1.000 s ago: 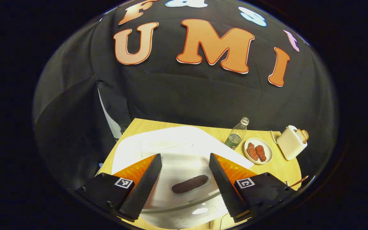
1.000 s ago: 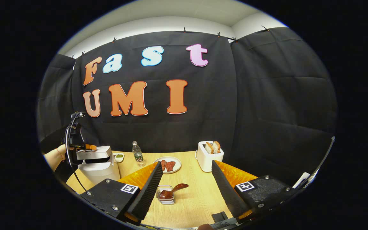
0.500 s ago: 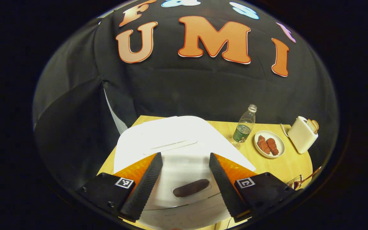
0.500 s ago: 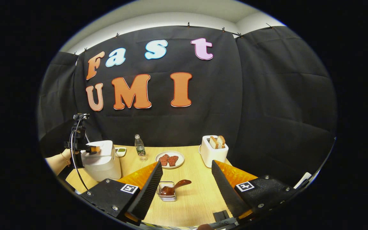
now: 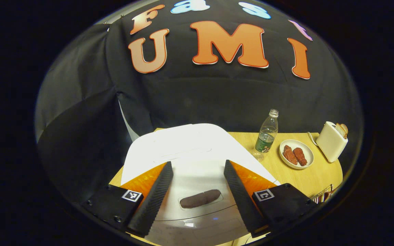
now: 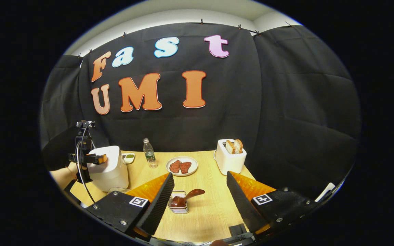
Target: Close the left gripper, press the button to open the rice cooker; take a wooden spoon from the chopstick holder with the right hand, scoop a spoonful of rice and pour it into the rice cooker, then put the wooden spoon back into the chopstick holder.
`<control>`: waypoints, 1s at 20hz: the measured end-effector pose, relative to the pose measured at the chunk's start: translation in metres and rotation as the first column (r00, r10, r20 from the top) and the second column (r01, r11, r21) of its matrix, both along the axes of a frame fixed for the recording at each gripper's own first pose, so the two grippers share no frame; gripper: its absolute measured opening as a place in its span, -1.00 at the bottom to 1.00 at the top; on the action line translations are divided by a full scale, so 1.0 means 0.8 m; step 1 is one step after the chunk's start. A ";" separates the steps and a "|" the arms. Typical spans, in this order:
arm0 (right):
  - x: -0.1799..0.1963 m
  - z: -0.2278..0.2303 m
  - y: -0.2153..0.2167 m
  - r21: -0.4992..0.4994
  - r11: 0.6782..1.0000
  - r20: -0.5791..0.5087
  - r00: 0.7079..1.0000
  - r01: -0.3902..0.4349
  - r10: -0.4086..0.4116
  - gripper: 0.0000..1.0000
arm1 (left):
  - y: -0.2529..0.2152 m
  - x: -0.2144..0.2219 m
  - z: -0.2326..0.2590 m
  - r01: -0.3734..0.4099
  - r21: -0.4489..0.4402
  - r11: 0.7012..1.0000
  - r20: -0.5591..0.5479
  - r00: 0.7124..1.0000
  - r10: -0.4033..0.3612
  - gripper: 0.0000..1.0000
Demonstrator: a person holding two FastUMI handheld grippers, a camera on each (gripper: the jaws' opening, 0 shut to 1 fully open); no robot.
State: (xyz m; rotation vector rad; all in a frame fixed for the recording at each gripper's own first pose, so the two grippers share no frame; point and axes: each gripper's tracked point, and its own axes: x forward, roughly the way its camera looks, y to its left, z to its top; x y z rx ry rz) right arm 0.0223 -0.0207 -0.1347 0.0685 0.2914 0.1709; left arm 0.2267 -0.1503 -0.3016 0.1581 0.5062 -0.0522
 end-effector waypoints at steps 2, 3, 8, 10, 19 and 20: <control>0.000 0.003 0.006 0.021 1.000 0.009 1.000 -0.012 0.012 0.90 | 0.002 0.004 0.006 0.019 -0.001 1.000 -0.002 1.000 -0.019 1.00; 0.004 0.002 0.012 0.026 1.000 0.007 1.000 -0.018 0.018 0.90 | 0.002 0.003 0.008 0.035 0.014 0.999 -0.002 0.999 -0.035 1.00; 0.009 0.030 0.013 0.008 1.000 0.066 0.998 -0.020 0.019 0.90 | 0.020 -0.019 0.022 0.011 0.016 1.000 -0.055 0.998 -0.010 1.00; 0.013 0.045 0.012 0.014 1.000 0.090 0.996 -0.014 0.013 0.90 | 0.031 -0.032 0.046 0.010 0.008 1.000 -0.034 0.999 -0.010 1.00; 0.021 0.119 0.014 -0.032 0.999 0.205 0.979 0.010 -0.003 0.90 | 0.049 -0.110 0.277 0.073 -0.102 0.992 0.234 0.971 -0.048 1.00; 0.021 0.129 0.015 -0.030 1.000 0.220 0.976 0.009 -0.002 0.90 | 0.050 -0.121 0.303 0.080 -0.112 0.991 0.267 0.963 -0.047 0.99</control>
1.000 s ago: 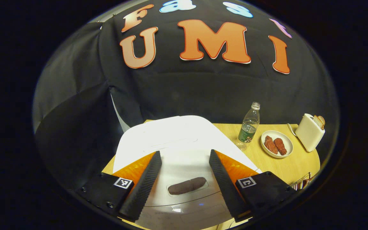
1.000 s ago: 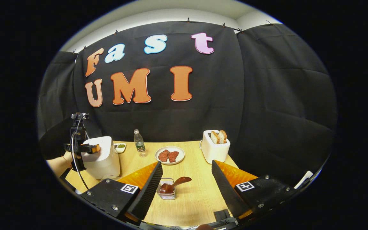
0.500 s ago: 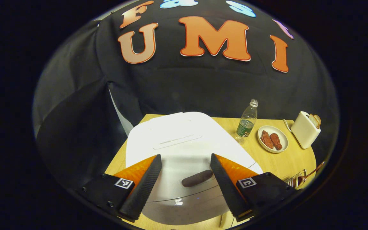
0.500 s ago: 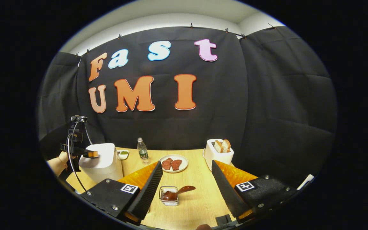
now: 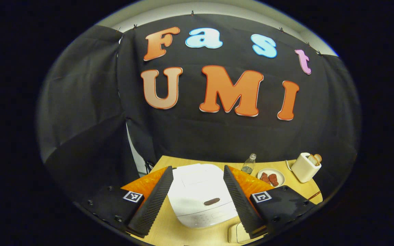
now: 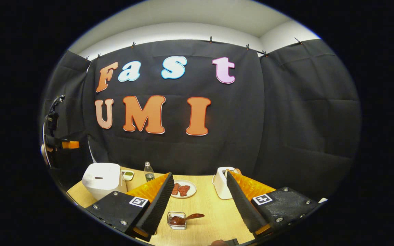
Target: Close the left gripper, press the button to open the rice cooker; take a wooden spoon from the chopstick holder with the right hand, scoop a spoonful of rice and pour it into the rice cooker, then put the wooden spoon back into the chopstick holder.
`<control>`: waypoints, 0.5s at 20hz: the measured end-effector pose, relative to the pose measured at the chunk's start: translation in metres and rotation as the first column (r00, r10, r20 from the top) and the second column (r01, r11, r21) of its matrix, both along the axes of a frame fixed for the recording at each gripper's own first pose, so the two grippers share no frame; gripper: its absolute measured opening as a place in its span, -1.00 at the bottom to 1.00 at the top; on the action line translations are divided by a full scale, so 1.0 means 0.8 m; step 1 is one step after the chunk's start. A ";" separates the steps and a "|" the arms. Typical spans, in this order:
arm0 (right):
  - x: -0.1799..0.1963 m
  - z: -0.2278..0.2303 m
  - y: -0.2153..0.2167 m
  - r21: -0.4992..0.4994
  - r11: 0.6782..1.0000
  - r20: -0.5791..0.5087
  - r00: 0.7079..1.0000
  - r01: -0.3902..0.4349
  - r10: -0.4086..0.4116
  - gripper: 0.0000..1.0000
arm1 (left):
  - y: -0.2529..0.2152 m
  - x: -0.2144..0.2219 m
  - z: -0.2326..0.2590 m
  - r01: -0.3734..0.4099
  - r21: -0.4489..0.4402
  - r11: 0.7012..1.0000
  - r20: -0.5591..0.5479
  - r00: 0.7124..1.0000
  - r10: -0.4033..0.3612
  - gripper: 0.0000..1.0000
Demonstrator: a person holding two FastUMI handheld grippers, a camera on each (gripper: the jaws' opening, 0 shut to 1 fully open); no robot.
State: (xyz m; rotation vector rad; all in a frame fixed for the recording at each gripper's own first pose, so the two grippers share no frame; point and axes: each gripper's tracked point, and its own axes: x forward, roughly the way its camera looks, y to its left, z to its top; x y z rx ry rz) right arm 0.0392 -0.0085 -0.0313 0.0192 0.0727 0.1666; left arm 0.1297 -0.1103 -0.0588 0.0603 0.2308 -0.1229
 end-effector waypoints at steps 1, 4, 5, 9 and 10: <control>0.001 0.011 0.001 0.003 1.000 0.018 1.000 0.000 0.000 0.90 | 0.002 -0.013 0.024 0.001 -0.012 1.000 0.037 0.999 -0.001 0.99; -0.001 0.041 0.004 0.008 1.000 0.066 0.998 0.004 -0.004 1.00 | 0.014 -0.049 0.086 0.003 -0.016 1.000 0.128 0.992 -0.001 0.99; -0.003 0.050 0.005 0.011 1.000 0.080 0.997 0.004 -0.005 1.00 | 0.017 -0.061 0.099 0.008 -0.026 1.000 0.143 0.990 -0.004 0.99; -0.014 0.079 0.015 0.020 1.000 0.124 0.992 -0.006 0.003 0.90 | 0.035 -0.099 0.142 0.016 -0.042 0.999 0.198 0.980 -0.007 0.99; -0.017 0.082 0.018 0.020 1.000 0.131 0.991 -0.009 0.007 0.89 | 0.042 -0.108 0.146 0.005 -0.031 1.000 0.208 0.978 0.002 0.99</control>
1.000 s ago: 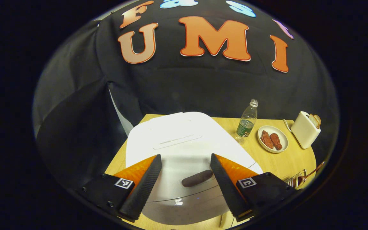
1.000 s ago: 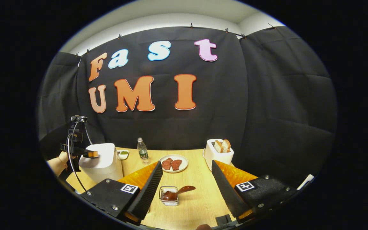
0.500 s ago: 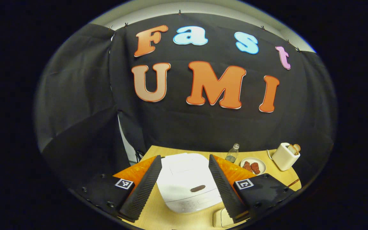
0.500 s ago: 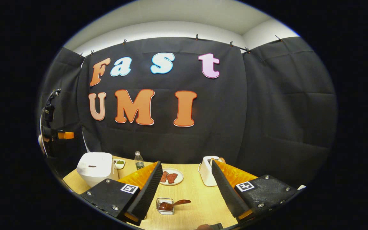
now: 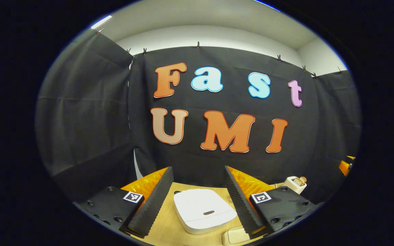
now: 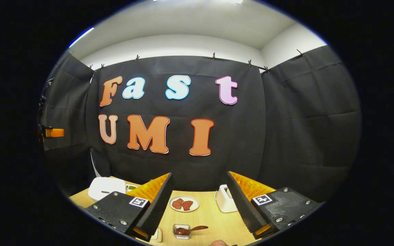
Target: Close the left gripper, press the button to open the rice cooker; take a wooden spoon from the chopstick holder with the right hand, scoop a spoonful of rice and pour it into the rice cooker, then put the wooden spoon back into the chopstick holder.
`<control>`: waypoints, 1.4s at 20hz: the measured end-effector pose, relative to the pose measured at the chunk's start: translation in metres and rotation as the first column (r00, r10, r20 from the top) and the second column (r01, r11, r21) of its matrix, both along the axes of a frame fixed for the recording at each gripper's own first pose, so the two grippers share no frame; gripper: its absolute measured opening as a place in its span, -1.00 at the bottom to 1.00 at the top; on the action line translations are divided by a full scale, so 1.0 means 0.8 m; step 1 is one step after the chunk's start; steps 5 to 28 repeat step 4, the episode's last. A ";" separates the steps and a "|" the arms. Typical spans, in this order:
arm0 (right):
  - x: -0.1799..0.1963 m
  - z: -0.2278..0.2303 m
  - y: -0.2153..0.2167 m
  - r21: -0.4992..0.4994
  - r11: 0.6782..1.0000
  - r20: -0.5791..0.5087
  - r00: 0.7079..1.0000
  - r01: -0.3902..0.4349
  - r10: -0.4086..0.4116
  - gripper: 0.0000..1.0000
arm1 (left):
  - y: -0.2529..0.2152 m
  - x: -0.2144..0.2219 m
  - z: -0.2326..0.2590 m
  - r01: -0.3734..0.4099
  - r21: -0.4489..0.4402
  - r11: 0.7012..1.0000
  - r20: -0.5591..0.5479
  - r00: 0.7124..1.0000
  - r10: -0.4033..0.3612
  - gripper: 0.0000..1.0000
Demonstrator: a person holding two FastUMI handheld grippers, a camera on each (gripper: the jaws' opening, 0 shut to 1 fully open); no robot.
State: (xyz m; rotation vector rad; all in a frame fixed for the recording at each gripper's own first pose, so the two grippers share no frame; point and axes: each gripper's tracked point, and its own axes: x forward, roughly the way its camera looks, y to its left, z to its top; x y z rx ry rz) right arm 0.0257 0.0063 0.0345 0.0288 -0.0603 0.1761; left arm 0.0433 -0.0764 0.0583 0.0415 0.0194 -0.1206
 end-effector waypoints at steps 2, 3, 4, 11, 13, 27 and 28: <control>-0.003 0.006 0.004 0.000 1.000 0.013 1.000 -0.003 0.003 0.90 | 0.008 -0.009 0.002 -0.011 0.025 1.000 0.007 1.000 0.011 0.97; -0.004 0.006 0.006 0.001 1.000 0.016 1.000 -0.003 0.003 0.90 | 0.010 -0.012 0.003 -0.012 0.032 0.999 0.011 1.000 0.012 0.99; -0.006 0.005 0.008 0.002 1.000 0.017 1.000 -0.003 0.003 0.90 | 0.013 -0.013 0.004 -0.012 0.036 0.999 0.012 1.000 0.012 0.99; -0.006 0.005 0.008 0.002 1.000 0.017 1.000 -0.003 0.003 0.90 | 0.013 -0.013 0.004 -0.012 0.036 0.999 0.012 1.000 0.012 0.99; -0.006 0.005 0.008 0.002 1.000 0.017 1.000 -0.003 0.003 0.90 | 0.013 -0.013 0.004 -0.012 0.036 0.999 0.012 1.000 0.012 0.99; -0.006 0.005 0.008 0.002 1.000 0.017 1.000 -0.003 0.003 0.90 | 0.013 -0.013 0.004 -0.012 0.036 0.999 0.012 1.000 0.012 0.99; -0.006 0.005 0.008 0.002 1.000 0.017 1.000 -0.003 0.003 0.90 | 0.013 -0.013 0.004 -0.012 0.036 0.999 0.012 1.000 0.012 0.99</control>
